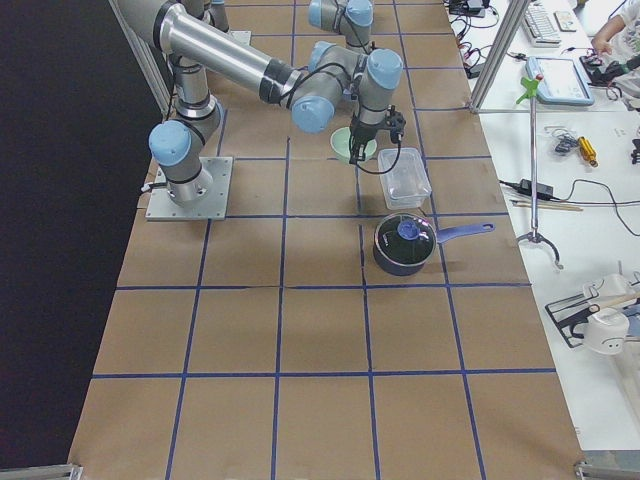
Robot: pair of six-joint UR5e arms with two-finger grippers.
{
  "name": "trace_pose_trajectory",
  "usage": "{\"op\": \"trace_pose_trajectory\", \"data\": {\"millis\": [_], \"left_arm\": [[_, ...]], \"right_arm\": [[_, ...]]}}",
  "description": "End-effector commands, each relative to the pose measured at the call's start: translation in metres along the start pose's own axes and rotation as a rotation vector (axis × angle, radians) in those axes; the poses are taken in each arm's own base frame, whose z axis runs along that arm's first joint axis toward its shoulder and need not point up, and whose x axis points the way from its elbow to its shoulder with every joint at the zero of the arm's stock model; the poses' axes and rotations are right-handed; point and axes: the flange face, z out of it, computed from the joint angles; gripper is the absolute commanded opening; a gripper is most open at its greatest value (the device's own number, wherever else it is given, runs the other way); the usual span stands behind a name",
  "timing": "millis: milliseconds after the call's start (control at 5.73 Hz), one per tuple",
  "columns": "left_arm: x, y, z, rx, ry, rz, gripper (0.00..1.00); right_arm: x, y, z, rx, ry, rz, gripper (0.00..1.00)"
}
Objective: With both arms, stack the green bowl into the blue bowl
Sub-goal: 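Slide the blue bowl to table center with left gripper while right lifts green bowl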
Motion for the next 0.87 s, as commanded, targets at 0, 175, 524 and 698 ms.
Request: {"op": "trace_pose_trajectory", "data": {"millis": [0,175,524,698], "left_arm": [[0.009,0.007,0.009,-0.020,0.005,0.020,0.15],[0.010,0.007,0.011,-0.021,0.005,0.020,0.39],[0.013,0.008,-0.006,-0.003,0.035,0.020,0.98],[0.014,0.010,-0.032,0.014,0.086,0.022,0.98]], "right_arm": [[-0.044,0.006,-0.041,0.017,0.014,0.012,0.07],[-0.068,0.007,-0.041,0.019,0.014,0.041,0.07],[-0.093,0.010,-0.038,0.017,0.020,0.039,0.07],[-0.092,0.010,-0.038,0.015,0.022,0.039,0.07]]}}
